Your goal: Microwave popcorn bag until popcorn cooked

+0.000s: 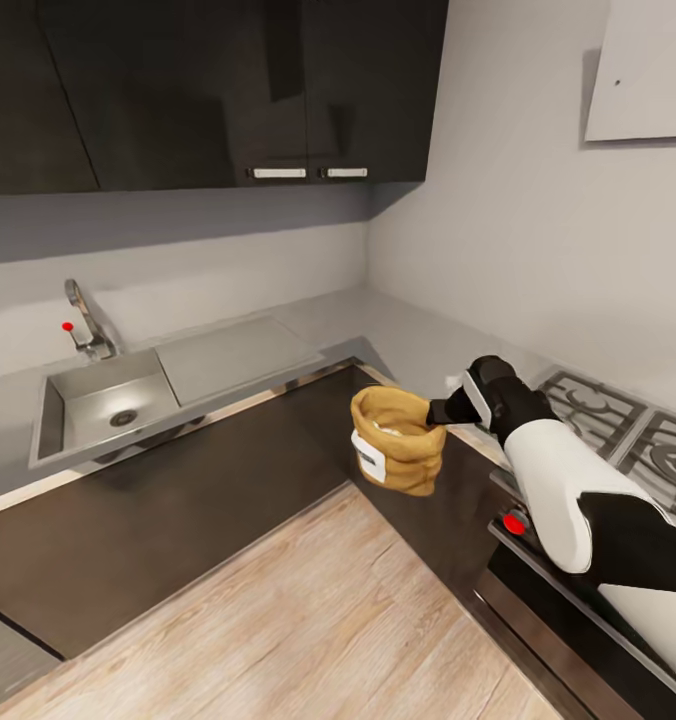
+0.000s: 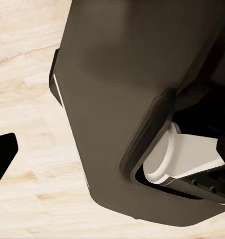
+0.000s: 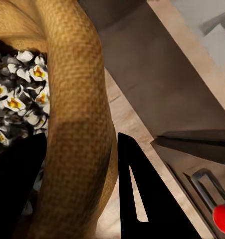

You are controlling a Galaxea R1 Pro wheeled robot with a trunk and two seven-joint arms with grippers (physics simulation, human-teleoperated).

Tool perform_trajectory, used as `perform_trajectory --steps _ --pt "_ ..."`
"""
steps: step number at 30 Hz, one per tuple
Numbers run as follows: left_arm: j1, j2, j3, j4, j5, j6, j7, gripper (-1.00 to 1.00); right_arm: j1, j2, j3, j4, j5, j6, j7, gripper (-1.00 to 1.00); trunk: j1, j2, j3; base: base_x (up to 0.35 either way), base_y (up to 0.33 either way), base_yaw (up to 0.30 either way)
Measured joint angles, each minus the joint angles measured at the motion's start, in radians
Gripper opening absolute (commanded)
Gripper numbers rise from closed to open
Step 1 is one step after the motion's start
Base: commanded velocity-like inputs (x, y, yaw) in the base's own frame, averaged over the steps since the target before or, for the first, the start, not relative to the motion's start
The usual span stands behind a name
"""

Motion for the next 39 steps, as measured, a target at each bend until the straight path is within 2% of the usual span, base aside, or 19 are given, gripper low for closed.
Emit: perform_trajectory --steps 3,4,11,39 --pt "0.0 -0.001 0.0 0.0 0.0 0.0 0.0 1.0 0.029 -0.002 -0.001 0.004 -0.065 -0.069 0.001 -1.0 0.0 0.0 0.004 0.0 0.0 0.0" --pt "0.0 -0.001 0.0 0.0 0.0 0.0 0.0 1.0 0.037 -0.003 -0.001 0.005 -0.075 -0.097 0.002 -1.0 0.0 0.0 0.006 0.0 0.0 0.0" --pt "0.0 -0.001 0.0 0.0 0.0 0.0 0.005 1.0 0.043 -0.003 -0.001 0.003 -0.089 -0.182 0.002 -1.0 0.0 0.0 0.017 0.0 0.0 0.0" --pt "0.0 0.0 0.0 0.0 0.0 0.0 0.006 1.0 0.043 -0.004 -0.001 0.002 -0.09 -0.171 -0.006 -1.0 0.0 0.0 0.059 0.0 0.0 -0.06"
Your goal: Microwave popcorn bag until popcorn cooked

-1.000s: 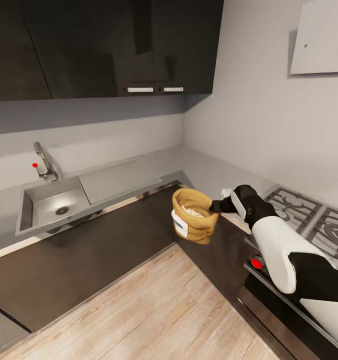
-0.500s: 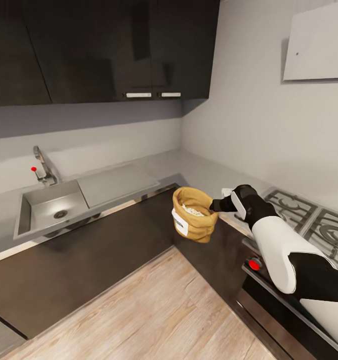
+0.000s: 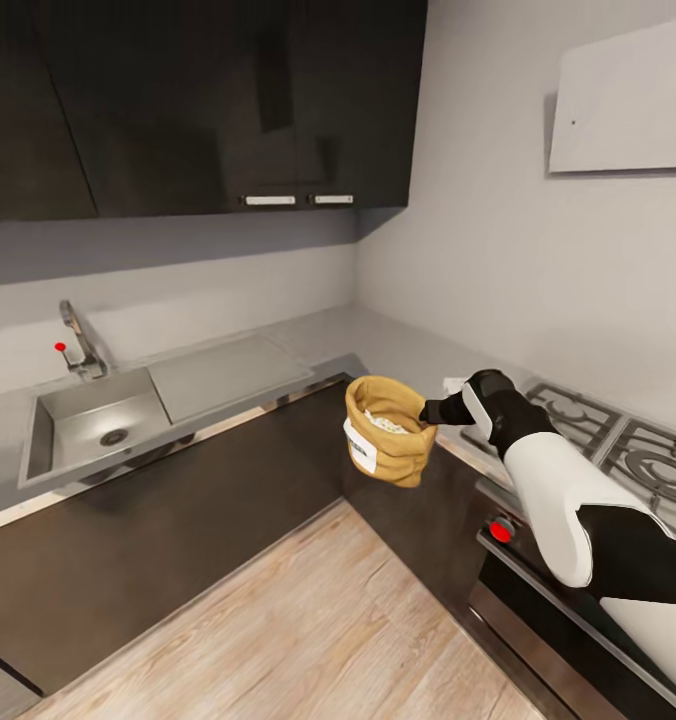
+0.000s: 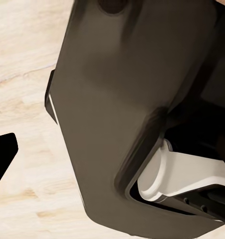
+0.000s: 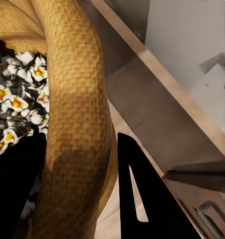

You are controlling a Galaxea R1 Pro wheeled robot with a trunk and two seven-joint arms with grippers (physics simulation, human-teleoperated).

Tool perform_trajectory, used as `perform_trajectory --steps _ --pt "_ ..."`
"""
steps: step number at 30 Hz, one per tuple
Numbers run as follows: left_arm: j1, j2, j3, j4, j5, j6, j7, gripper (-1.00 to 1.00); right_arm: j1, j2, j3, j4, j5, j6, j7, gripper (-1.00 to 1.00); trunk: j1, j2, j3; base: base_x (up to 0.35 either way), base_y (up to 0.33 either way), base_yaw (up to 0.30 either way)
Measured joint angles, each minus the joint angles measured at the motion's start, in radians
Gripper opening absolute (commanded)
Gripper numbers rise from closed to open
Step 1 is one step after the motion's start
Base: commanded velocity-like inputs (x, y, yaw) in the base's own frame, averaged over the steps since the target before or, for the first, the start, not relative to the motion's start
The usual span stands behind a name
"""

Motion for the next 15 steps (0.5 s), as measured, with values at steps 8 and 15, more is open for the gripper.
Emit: perform_trajectory --steps 8,15 --pt "0.0 -0.001 -0.001 0.0 -0.006 0.0 0.0 1.0 0.0 0.0 0.0 0.001 0.0 0.0 0.0 -1.0 0.0 0.0 0.012 0.0 0.0 -0.068" --pt "0.0 -0.002 -0.003 0.0 -0.008 0.0 0.0 1.0 0.0 0.0 0.0 0.002 0.001 -0.004 0.0 -1.0 0.0 0.0 0.017 0.0 0.0 -0.026"
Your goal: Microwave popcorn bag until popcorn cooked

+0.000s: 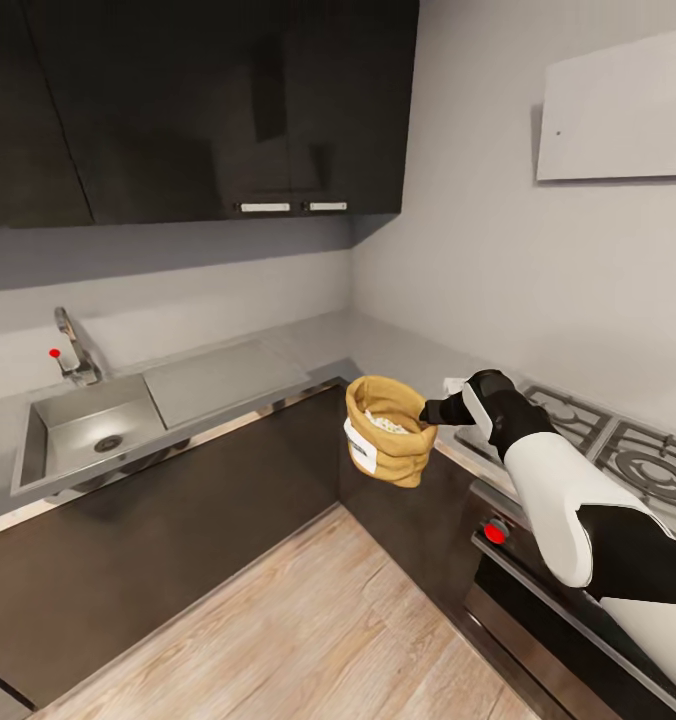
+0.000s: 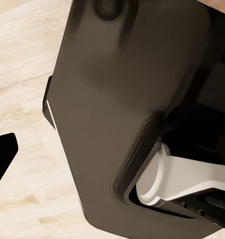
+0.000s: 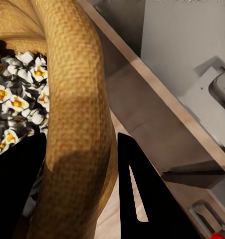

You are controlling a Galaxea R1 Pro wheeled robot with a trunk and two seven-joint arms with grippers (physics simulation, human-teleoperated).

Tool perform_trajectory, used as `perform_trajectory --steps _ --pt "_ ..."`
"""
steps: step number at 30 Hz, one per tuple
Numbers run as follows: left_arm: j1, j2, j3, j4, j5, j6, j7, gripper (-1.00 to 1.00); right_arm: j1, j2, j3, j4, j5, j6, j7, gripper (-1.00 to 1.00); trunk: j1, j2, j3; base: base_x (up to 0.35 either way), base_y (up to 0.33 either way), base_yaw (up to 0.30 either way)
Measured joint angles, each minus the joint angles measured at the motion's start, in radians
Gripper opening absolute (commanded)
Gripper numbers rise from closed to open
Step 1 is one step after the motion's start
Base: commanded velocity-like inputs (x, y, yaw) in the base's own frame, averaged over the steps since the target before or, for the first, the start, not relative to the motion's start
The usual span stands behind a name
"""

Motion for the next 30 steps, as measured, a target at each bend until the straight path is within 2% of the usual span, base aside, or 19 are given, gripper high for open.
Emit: perform_trajectory --steps 10,21,30 --pt "0.0 0.0 -0.001 0.0 0.003 0.0 -0.001 1.0 0.0 -0.001 0.0 0.006 -0.001 -0.006 0.007 -1.0 0.0 0.0 0.0 -0.032 0.021 0.0" --pt "0.0 0.0 0.005 0.002 0.008 0.0 0.0 1.0 0.0 -0.002 0.0 0.006 -0.002 0.005 0.007 -1.0 0.0 0.0 0.0 -0.264 0.184 -0.001" --pt "0.0 0.0 0.004 0.001 0.008 0.0 0.0 1.0 0.0 -0.002 0.0 0.003 0.001 0.036 0.002 -1.0 0.001 0.0 0.0 -0.298 0.165 -0.216"
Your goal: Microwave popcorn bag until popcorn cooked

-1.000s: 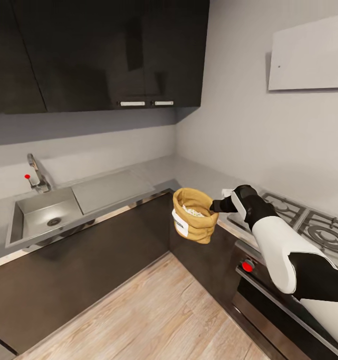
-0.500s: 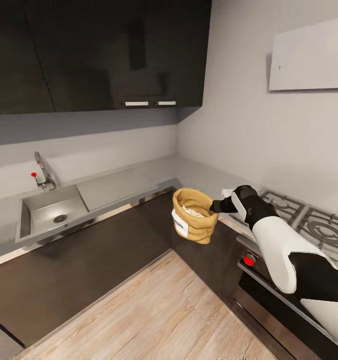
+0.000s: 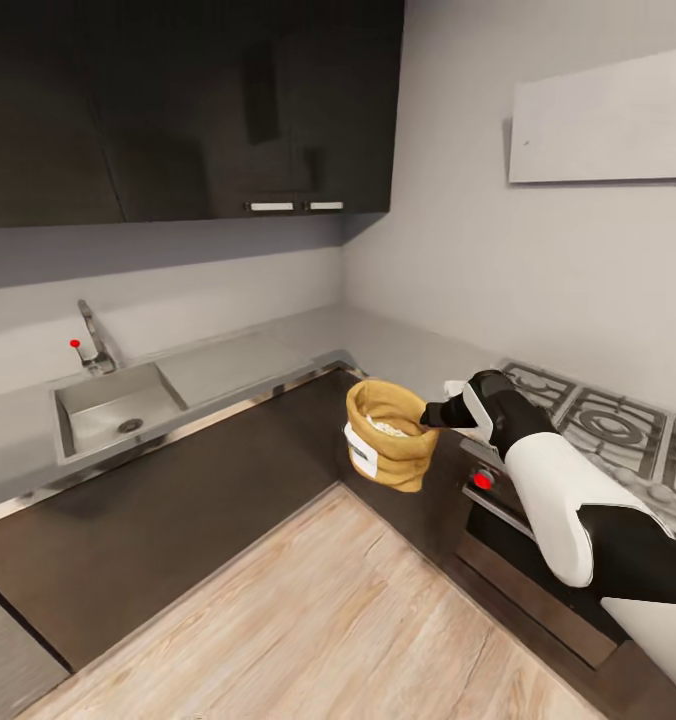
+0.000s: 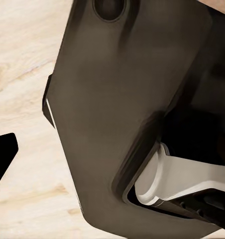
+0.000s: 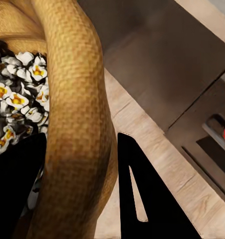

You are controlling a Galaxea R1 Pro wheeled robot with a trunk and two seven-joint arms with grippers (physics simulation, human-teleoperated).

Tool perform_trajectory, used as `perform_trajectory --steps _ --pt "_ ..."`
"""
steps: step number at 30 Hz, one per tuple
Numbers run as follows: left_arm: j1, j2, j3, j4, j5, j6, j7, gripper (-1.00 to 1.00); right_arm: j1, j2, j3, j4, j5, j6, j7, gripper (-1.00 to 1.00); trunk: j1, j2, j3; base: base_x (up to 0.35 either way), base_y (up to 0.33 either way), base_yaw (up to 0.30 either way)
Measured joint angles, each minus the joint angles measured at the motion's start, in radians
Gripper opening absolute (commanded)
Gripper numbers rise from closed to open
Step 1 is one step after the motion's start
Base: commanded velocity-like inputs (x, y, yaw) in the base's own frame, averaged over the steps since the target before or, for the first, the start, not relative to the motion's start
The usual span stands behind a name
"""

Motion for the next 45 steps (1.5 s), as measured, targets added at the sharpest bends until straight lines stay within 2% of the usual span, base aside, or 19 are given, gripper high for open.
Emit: perform_trajectory --steps 10,17,45 --pt "0.0 0.001 -0.001 -0.001 0.0 0.0 -0.001 1.0 0.0 -0.001 0.0 0.0 0.0 -0.002 -0.002 -1.0 0.0 0.0 0.0 -0.199 0.033 -0.215" --pt "0.0 0.002 -0.001 0.0 0.0 0.0 -0.001 1.0 0.0 -0.013 0.0 -0.003 0.0 0.0 -0.002 -1.0 -0.001 0.0 0.007 -0.003 0.0 -0.011" --pt "0.0 0.0 -0.004 -0.001 -0.008 0.0 -0.001 1.0 0.0 -0.015 0.001 -0.003 0.0 0.0 -0.002 -1.0 -0.001 0.0 0.052 0.0 0.0 0.0"
